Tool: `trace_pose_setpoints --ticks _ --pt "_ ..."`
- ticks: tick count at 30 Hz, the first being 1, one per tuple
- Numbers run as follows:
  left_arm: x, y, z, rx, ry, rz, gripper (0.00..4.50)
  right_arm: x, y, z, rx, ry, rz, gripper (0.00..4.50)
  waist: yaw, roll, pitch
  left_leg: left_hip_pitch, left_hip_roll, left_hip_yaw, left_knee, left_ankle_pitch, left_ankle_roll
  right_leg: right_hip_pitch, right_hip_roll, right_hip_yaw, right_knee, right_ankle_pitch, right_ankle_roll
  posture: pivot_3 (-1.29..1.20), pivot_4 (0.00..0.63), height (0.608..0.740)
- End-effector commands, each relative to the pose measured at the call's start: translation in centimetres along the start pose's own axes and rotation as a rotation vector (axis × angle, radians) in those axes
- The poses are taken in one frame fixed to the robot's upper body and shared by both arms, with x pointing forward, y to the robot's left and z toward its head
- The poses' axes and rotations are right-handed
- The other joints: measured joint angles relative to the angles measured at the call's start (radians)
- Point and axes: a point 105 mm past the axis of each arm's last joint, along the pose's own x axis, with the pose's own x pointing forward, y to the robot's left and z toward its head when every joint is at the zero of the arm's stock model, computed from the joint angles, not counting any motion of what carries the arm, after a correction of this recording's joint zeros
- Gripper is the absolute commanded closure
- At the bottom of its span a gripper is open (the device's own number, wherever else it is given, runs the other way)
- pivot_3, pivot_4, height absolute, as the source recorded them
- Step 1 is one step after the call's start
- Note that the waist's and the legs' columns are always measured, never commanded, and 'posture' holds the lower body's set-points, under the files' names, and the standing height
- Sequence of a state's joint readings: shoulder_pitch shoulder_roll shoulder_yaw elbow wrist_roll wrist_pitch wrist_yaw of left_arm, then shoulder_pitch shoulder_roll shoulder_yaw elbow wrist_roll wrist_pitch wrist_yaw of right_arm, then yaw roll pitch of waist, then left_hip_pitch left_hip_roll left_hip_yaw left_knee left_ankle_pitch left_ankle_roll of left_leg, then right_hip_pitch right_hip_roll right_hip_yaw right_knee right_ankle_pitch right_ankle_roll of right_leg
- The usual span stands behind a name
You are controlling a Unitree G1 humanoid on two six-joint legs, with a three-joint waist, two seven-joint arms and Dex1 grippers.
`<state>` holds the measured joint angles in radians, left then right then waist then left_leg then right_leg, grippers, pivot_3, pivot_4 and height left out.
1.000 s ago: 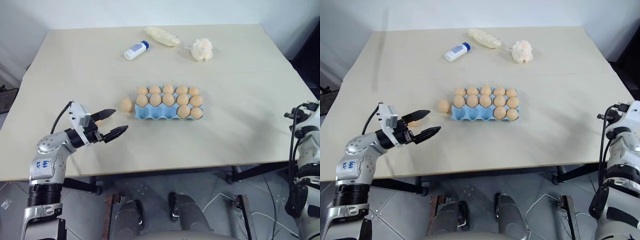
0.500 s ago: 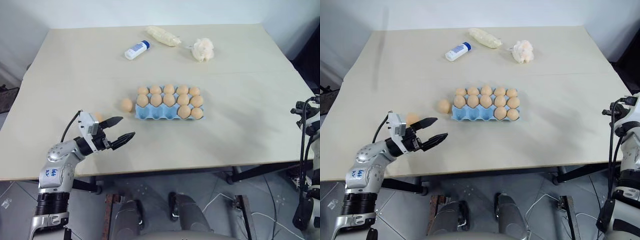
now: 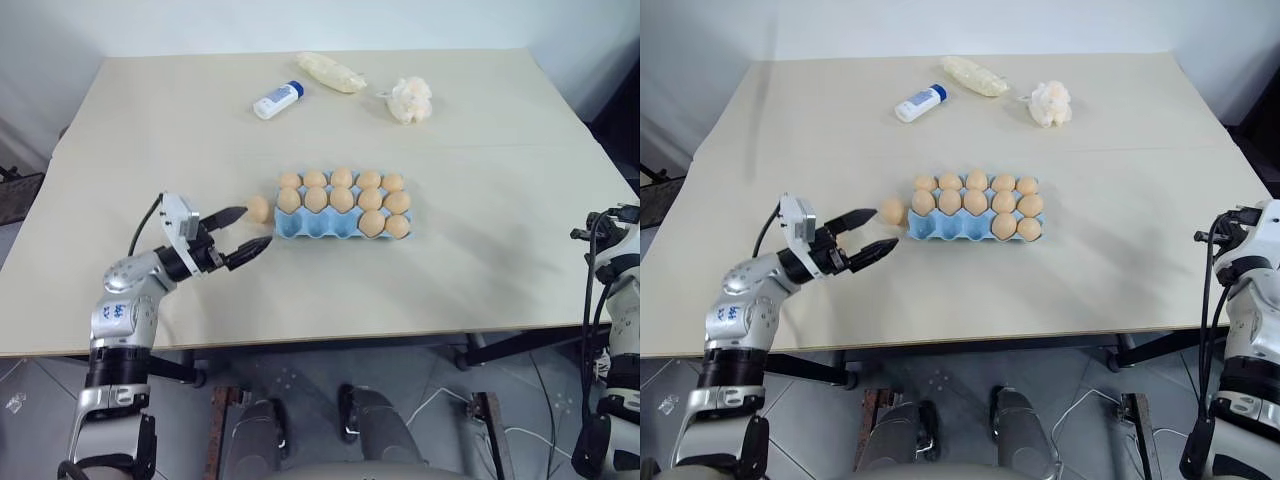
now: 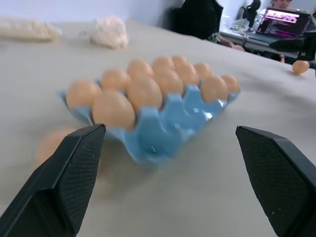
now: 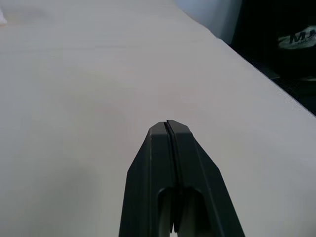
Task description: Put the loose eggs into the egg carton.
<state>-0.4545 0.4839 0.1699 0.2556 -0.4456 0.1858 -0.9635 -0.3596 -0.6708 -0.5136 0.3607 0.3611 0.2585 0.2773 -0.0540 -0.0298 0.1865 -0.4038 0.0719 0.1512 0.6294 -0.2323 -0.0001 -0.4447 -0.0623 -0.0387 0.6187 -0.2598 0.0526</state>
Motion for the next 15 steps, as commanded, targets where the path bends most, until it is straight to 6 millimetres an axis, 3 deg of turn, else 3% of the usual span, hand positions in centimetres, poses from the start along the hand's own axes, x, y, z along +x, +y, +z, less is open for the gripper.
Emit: trace_pose_setpoints --ticks 1,7,12,15 --pt "0.0 -0.1 0.4 0.029 -0.004 -0.024 0.0 -1.7 -0.9 4.4 -0.026 -0.133 -0.019 3.88 -0.001 0.0 0.0 0.0 0.001 0.0 0.0 -0.001 0.001 0.0 0.0 0.0 0.0 0.0 0.0 0.0 0.15 0.74" --pt "-0.6 -0.7 -0.3 0.01 0.01 -0.031 0.0 -5.1 -1.5 7.4 -0.07 -0.178 -0.03 1.78 0.006 0.0 0.0 -0.001 0.003 0.0 -0.001 -0.003 0.0 0.0 0.0 -0.001 -0.001 -0.002 0.0 0.0 0.15 0.74" --pt "-0.2 -1.3 -1.0 -0.013 0.003 -0.034 0.0 -7.0 -2.9 7.8 -0.086 -0.171 -0.092 0.04 0.014 0.0 0.0 0.0 0.003 0.0 0.001 -0.005 -0.003 0.0 0.0 -0.002 -0.003 -0.002 -0.001 0.0 0.15 0.74" --pt "0.2 -1.6 -1.2 -0.025 -0.006 -0.04 0.0 -7.9 -4.5 7.4 -0.087 -0.163 -0.184 0.02 0.02 0.0 0.0 -0.001 0.002 0.001 0.002 -0.005 -0.003 0.0 0.0 -0.004 -0.004 -0.002 -0.001 0.0 0.15 0.74"
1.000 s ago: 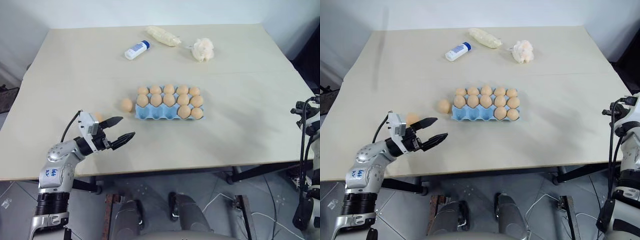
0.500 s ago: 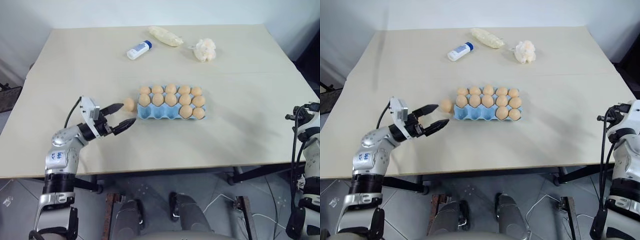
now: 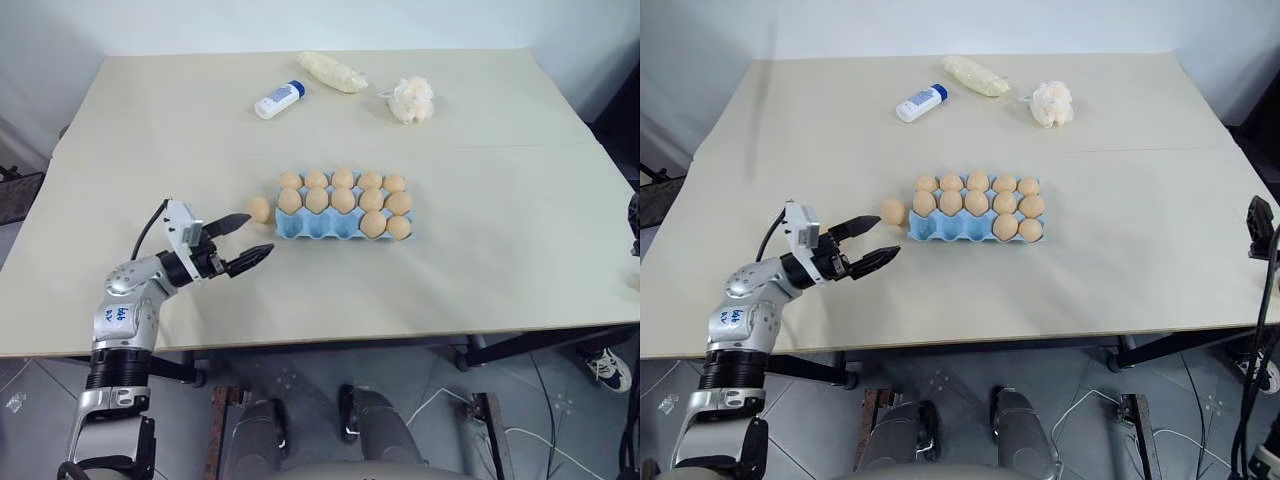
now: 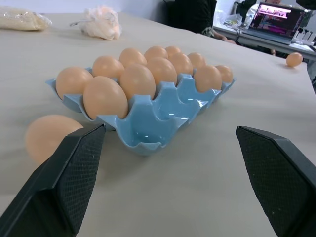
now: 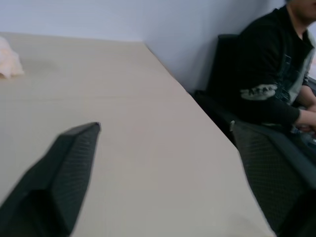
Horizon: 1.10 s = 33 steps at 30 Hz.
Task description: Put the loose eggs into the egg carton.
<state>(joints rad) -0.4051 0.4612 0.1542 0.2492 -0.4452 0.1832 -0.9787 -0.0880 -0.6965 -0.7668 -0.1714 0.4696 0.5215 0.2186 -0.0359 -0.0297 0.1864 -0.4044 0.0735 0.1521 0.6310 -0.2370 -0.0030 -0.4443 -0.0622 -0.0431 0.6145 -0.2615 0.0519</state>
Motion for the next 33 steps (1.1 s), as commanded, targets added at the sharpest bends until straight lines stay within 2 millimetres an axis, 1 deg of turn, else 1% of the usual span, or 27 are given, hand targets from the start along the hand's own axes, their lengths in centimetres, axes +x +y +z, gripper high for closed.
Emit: trace_pose_setpoints --ticks 1,7,11,13,15,19,22,33 --pt "0.5 -0.7 0.4 0.02 -0.025 -0.021 0.0 -1.2 -2.6 1.4 -0.018 -0.048 -0.136 0.02 0.003 0.0 0.0 0.0 0.0 0.0 0.0 0.0 0.0 0.0 0.0 0.0 -0.001 0.0 0.0 0.0 0.15 0.74" --pt "0.9 -1.4 0.3 0.014 -0.039 -0.04 0.0 -2.3 -5.4 0.7 -0.008 -0.028 -0.287 0.02 0.006 0.0 0.0 -0.001 -0.001 0.001 -0.001 0.0 0.001 0.0 0.0 -0.001 -0.005 0.001 0.0 0.0 0.15 0.74" --pt "0.9 -1.9 0.4 0.011 -0.048 -0.044 0.0 -2.5 -5.9 0.3 0.004 -0.009 -0.3 0.02 0.006 0.0 0.0 -0.001 -0.001 0.001 -0.002 0.0 0.002 0.0 0.0 0.0 -0.005 0.001 0.0 0.0 0.15 0.74" --pt "0.9 -2.3 0.3 0.009 -0.048 -0.044 0.0 -2.6 -6.2 -0.3 0.016 0.01 -0.317 0.02 0.005 0.0 0.0 -0.001 -0.001 0.001 -0.002 0.001 0.002 0.0 0.0 0.0 -0.005 0.001 0.0 0.0 0.15 0.74" --pt "0.9 -2.5 0.2 0.002 -0.051 -0.04 0.0 -2.6 -6.4 -1.3 0.024 0.037 -0.33 0.02 0.005 0.0 0.0 -0.001 -0.001 0.001 -0.002 0.001 0.002 0.0 0.0 0.0 -0.005 0.001 0.0 0.0 0.15 0.74" --pt "1.0 -3.0 0.0 -0.01 -0.055 -0.035 0.0 -1.9 -7.2 -2.7 0.034 0.062 -0.373 0.02 0.005 0.0 0.0 -0.001 -0.002 0.001 -0.001 0.0 0.001 0.0 0.0 0.0 -0.005 0.002 0.001 0.0 0.15 0.74" --pt "0.9 -3.2 0.0 -0.013 -0.059 -0.028 0.0 -1.3 -7.9 -3.1 0.04 0.067 -0.403 0.02 0.002 0.0 0.0 -0.001 -0.003 0.002 -0.001 0.0 0.002 0.0 0.0 0.0 -0.006 0.002 0.001 0.0 0.15 0.74" --pt "-0.1 -4.4 -0.4 -0.038 -0.055 0.015 0.0 2.6 -8.7 -5.0 0.082 0.111 -0.391 0.02 -0.009 0.0 0.0 -0.001 -0.005 0.001 -0.002 0.001 0.004 0.001 0.0 0.007 -0.006 0.002 0.002 0.0 0.15 0.74"
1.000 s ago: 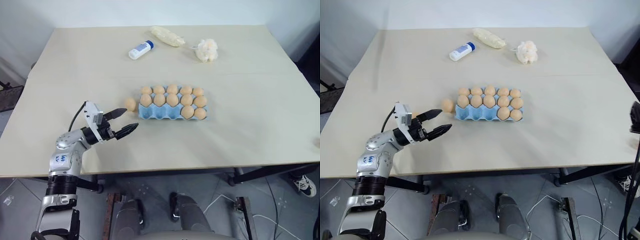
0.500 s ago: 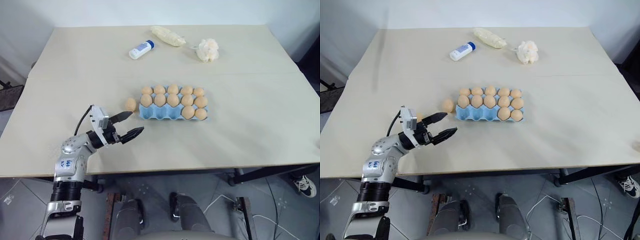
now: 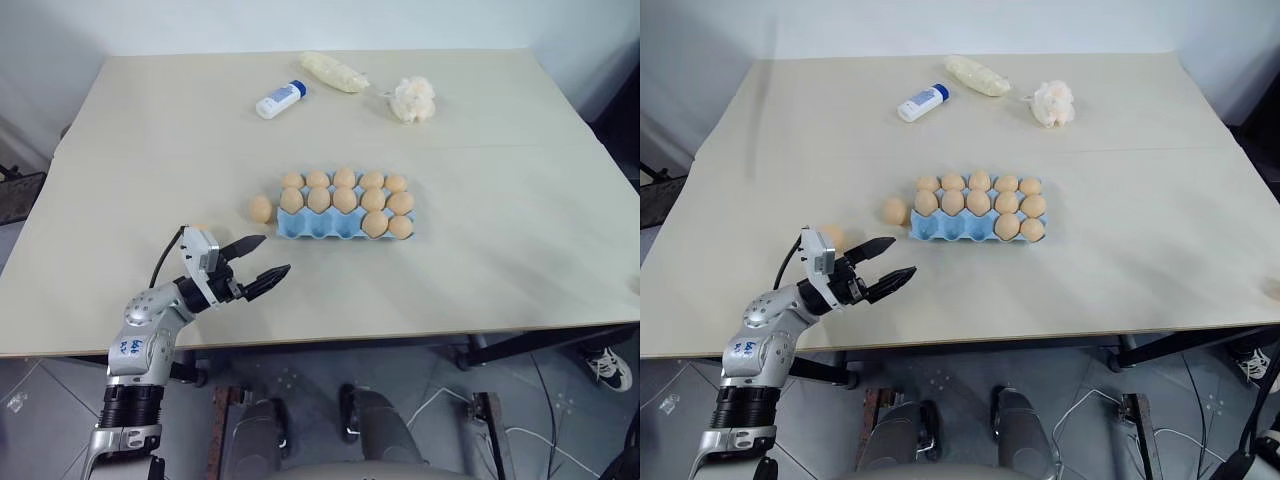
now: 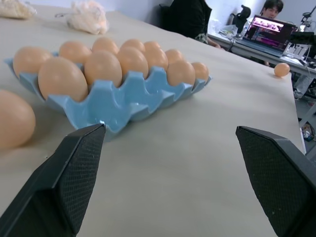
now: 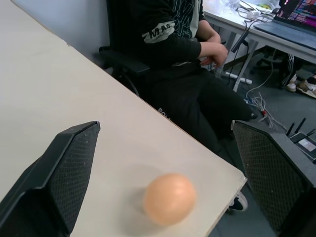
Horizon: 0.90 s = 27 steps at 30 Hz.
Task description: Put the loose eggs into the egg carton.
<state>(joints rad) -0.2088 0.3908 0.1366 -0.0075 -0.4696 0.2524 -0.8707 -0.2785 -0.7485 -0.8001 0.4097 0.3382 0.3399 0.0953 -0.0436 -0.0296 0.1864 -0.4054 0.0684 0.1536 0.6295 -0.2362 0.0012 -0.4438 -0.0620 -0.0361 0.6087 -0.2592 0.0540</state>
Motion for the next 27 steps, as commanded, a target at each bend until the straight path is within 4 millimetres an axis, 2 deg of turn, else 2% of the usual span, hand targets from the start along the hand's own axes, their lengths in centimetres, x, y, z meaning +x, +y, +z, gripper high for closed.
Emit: trace_pose_setpoints --ticks 1,10,17,27 --pt "0.0 -0.8 1.0 0.018 -0.039 -0.009 0.0 1.1 -0.6 1.2 -0.005 -0.034 -0.025 0.02 -0.004 0.0 0.0 0.0 0.0 0.0 0.0 0.0 0.0 0.0 0.0 0.0 0.0 0.0 0.0 0.0 0.15 0.74" --pt "-0.4 -1.0 0.8 0.01 -0.04 0.021 0.0 3.1 -0.6 -0.3 -0.001 0.073 -0.078 0.02 -0.015 0.0 0.0 0.0 -0.001 0.0 0.0 0.001 0.001 0.0 0.0 0.003 0.0 0.001 0.001 0.0 0.15 0.74" --pt "-0.3 -0.9 0.7 0.009 -0.047 0.032 0.0 3.8 -0.4 -0.4 0.041 0.109 -0.115 0.02 -0.017 0.0 0.0 0.0 -0.002 0.0 0.001 0.001 0.001 0.001 0.0 0.006 -0.001 0.001 0.001 0.0 0.15 0.74" --pt "-0.1 -0.8 0.8 0.014 -0.058 0.041 0.0 4.2 -0.2 -2.0 0.132 0.193 -0.149 0.02 -0.019 0.0 0.0 0.0 -0.003 0.002 0.0 0.0 0.002 0.001 0.0 0.009 -0.005 0.001 0.002 0.0 0.15 0.74"
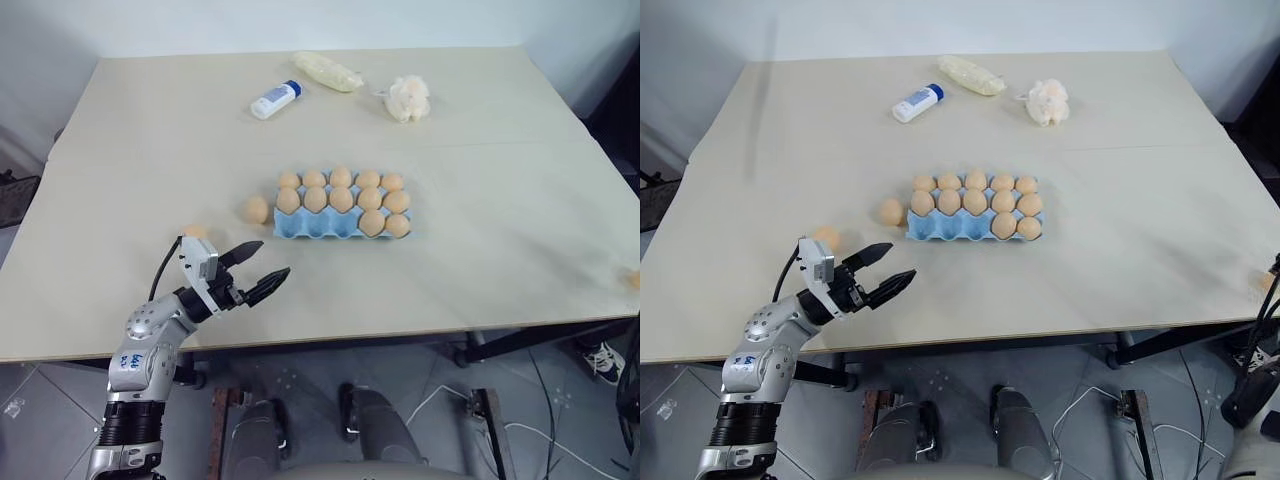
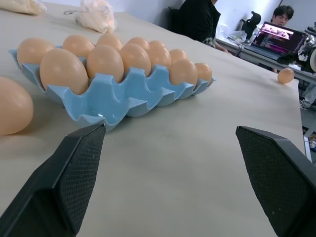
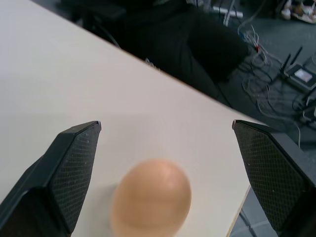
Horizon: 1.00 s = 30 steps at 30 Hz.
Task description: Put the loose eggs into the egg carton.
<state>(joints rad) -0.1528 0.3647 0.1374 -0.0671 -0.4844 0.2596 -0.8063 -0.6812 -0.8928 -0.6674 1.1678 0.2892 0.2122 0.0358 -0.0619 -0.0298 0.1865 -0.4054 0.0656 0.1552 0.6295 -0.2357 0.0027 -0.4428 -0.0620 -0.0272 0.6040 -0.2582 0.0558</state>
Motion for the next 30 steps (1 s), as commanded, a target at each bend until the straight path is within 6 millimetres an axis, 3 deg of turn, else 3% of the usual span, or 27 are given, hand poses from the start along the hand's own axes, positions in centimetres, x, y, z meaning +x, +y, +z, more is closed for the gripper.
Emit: trace_pose_setpoints --ticks 1,20,30 --pt "0.1 -0.2 1.2 0.038 -0.037 -0.011 0.0 -0.1 -0.8 2.7 0.009 -0.067 -0.024 0.02 -0.001 0.0 0.0 0.0 0.0 0.0 0.0 0.0 0.0 0.0 0.0 0.0 0.0 0.0 0.0 0.0 0.15 0.74" --pt "0.2 0.0 1.3 0.046 -0.044 -0.002 0.0 0.0 -1.1 1.7 0.068 -0.003 -0.077 0.02 -0.017 0.0 0.0 0.0 0.0 0.004 0.0 -0.001 0.001 0.0 0.0 0.004 -0.003 0.002 0.003 0.0 0.15 0.74" --pt "0.0 0.0 1.4 0.05 -0.044 0.004 0.0 0.2 0.1 0.8 0.058 0.033 -0.051 0.02 -0.026 0.0 0.0 0.001 0.0 0.005 0.0 -0.001 0.002 0.0 0.0 0.005 -0.003 0.002 0.003 0.0 0.15 0.74"
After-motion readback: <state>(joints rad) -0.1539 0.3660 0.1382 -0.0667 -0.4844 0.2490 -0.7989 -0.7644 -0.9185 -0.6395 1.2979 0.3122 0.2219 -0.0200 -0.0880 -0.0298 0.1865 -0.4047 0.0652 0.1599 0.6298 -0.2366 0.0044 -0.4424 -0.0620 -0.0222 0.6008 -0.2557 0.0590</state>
